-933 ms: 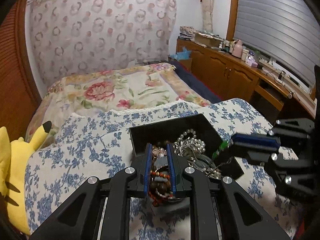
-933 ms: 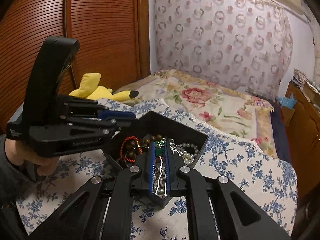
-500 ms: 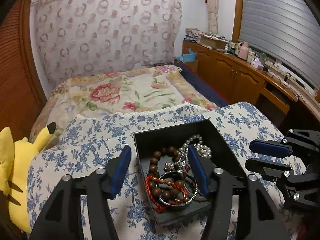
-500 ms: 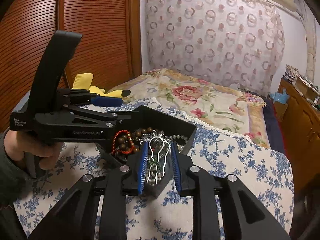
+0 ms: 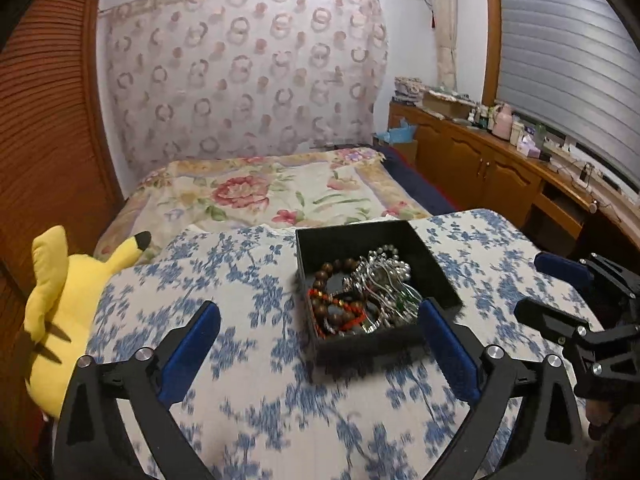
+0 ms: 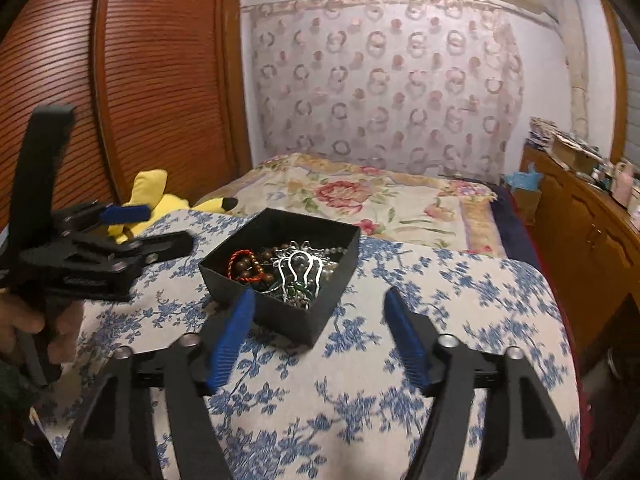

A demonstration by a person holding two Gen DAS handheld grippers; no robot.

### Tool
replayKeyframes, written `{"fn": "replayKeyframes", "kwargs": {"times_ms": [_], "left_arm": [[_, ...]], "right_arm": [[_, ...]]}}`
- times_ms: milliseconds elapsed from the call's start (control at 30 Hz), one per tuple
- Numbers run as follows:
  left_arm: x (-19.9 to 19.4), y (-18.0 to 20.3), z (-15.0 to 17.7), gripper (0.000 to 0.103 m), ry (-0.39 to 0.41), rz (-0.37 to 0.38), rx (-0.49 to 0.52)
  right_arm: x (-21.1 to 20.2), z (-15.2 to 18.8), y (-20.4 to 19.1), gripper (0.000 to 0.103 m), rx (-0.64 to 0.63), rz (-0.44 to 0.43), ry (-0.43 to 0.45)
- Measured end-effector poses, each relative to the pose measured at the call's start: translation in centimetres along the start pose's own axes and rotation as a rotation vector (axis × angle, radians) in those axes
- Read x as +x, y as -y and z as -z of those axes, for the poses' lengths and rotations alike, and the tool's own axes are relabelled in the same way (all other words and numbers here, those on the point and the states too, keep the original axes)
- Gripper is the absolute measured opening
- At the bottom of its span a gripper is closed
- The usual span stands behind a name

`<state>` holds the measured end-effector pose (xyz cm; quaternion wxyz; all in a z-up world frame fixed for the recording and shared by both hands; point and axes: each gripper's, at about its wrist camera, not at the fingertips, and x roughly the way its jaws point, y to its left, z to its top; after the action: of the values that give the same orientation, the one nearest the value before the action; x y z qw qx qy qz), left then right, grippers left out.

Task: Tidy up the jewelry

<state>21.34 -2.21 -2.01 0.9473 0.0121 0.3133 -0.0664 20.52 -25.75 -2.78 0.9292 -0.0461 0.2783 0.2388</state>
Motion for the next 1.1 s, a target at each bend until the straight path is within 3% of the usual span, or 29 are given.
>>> {"fn": "replayKeyframes", "kwargs": {"times_ms": [233,600,1100], "left_arm": [[-4.7,0.6,2.1,0.095,0.063,-0.048,0.005],[-10.2,0.6,5.3,0.095,0.102,-0.091,-0.051],[-12.0,0.3,6.9,0.095,0.12,-0.123,-0.048]], "right_arm": [[-4.3,1.0,-0.5,0.1,0.054,0.045,0.072],[-9.6,3.5,-2.4,0.1,0.09,0.122,0.134],[-9.9,4.5,-4.0,0.1,0.096,0.123,0.132]]}}
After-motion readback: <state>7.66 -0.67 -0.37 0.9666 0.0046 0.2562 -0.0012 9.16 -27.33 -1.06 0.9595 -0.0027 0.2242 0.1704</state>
